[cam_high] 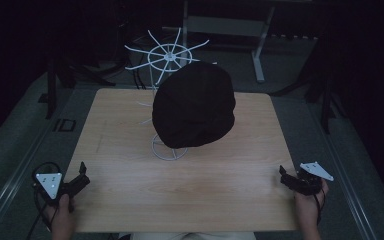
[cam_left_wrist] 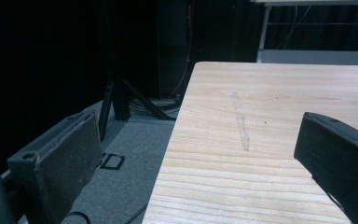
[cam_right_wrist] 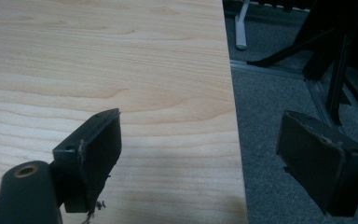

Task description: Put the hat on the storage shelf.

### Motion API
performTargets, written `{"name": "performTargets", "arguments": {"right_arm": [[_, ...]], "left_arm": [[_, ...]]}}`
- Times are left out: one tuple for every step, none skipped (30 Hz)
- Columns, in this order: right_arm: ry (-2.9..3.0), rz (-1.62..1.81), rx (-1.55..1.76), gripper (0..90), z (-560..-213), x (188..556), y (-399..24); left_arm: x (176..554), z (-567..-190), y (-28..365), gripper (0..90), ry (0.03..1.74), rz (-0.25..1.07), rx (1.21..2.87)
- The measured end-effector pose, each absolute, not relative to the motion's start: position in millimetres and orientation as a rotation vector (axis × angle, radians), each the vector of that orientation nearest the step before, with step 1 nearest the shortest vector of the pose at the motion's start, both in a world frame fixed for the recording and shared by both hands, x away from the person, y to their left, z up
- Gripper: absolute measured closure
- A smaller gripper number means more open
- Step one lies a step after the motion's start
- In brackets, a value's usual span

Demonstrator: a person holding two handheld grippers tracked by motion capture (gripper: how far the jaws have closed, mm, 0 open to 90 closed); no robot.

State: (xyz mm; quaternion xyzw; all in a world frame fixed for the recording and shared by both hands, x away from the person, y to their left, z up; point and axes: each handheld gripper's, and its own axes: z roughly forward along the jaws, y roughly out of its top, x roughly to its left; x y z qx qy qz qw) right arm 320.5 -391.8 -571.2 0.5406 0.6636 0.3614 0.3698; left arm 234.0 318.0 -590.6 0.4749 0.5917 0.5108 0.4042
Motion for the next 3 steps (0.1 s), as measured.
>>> {"name": "performTargets", "arguments": {"right_arm": [[1.699,0.934,1.393,14.1,-571.2,320.6,-392.7],[1.697,0.940,1.401,14.0,-571.1,320.9,-393.5],[1.697,0.940,1.401,14.0,-571.1,320.9,-393.5]], "left_arm": [[233.9,-590.5,318.2,1.3,1.495,1.289,1.200],[233.9,-590.5,318.2,1.3,1.495,1.288,1.200],[233.9,-590.5,318.2,1.3,1.495,1.288,1.200]]}}
